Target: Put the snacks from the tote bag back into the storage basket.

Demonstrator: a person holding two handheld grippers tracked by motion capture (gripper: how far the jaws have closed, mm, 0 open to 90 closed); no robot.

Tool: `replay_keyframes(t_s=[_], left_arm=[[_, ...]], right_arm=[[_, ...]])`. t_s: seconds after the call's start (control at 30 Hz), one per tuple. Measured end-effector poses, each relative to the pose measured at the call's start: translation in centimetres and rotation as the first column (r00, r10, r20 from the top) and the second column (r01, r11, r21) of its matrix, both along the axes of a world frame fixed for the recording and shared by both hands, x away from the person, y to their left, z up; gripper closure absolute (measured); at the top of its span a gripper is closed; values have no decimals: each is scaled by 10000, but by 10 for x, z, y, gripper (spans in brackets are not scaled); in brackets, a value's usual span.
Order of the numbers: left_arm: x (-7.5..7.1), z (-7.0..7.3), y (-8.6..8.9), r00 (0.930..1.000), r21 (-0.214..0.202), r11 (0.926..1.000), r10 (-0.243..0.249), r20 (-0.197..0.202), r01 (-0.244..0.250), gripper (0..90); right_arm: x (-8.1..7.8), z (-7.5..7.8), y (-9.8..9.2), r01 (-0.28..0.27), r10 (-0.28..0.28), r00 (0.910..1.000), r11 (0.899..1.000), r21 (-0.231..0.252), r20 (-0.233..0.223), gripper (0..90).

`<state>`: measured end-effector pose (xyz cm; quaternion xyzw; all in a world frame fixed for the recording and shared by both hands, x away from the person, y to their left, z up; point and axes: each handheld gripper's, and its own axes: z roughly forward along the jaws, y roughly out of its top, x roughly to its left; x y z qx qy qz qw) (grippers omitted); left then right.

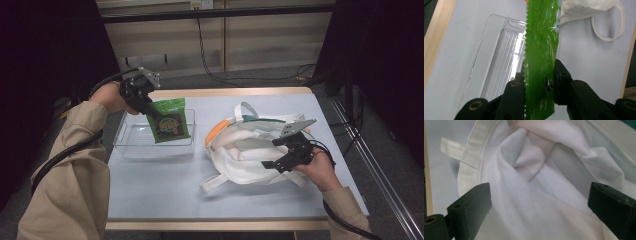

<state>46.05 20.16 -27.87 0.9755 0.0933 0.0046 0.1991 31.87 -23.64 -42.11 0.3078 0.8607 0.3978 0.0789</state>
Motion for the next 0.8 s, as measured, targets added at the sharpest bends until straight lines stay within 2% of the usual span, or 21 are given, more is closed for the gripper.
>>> replay_keyframes(t_s=[0.03, 0.1, 0.23, 0.3, 0.37, 0.47, 0.5, 0.53, 0.57, 0.67, 0.7, 0.73, 0.77, 0.8], left_arm=[[1, 0, 1, 10000, 92, 9999, -65, 6, 65, 746], [0, -2, 2, 10000, -20, 10000, -9, -58, 9, 746], [0, -7, 2, 9997, 41, 9998, -208, -96, 208, 743], [-1, -11, 1, 9999, -63, 9999, -108, -110, 107, 740], [-1, -14, 0, 9996, 52, 9997, -256, -150, 257, 737], [-2, -20, -2, 9994, -34, 9996, -268, -205, 268, 734], [-1, -21, -2, 9991, 84, 9992, -389, -151, 391, 733], [-2, -24, -3, 9994, -73, 9996, -277, -186, 276, 733], [-1, -25, -3, 9987, 61, 9989, -469, -201, 471, 733], [-1, -33, -5, 9986, -27, 9990, -455, -284, 455, 729], [-1, -34, -6, 9979, 93, 9982, -582, -297, 585, 728], [-2, -37, -6, 9986, -22, 9991, -422, -318, 422, 727], [-1, -38, -6, 9973, 122, 9977, -657, -315, 661, 725], [-2, -42, -7, 9982, -71, 9988, -490, -350, 488, 723]], right_arm=[[0, 0, 0, -7, 7, 10000, 10000, -8, 15, 45], [0, 0, 0, 6, -6, 10000, 10000, -30, 16, 45], [0, 0, 1, 11, -11, 10000, 10000, -47, 9, 45], [0, 0, 1, -3, 3, 10000, 10000, -47, -5, 45], [0, 0, 1, -12, 12, 10000, 10000, -61, 0, 45], [0, -1, 2, -36, 35, 10000, 10000, -46, -32, 44], [0, -1, 1, -19, 18, 10000, 10000, -63, -46, 45], [0, -1, 1, -19, 19, 10000, 10000, -74, -46, 44], [0, -2, 1, -33, 33, 10000, 10000, -52, -60, 45], [0, -2, 1, -35, 34, 10000, 10000, -60, -56, 45], [-1, -1, 1, -39, 38, 10000, 10000, -64, -55, 45], [-1, -1, 1, -25, 24, 10000, 10000, -85, -37, 45], [-1, -1, 1, -34, 33, 10000, 10000, -77, -34, 45], [-1, -1, 2, -19, 19, 10000, 10000, -88, -72, 45]])
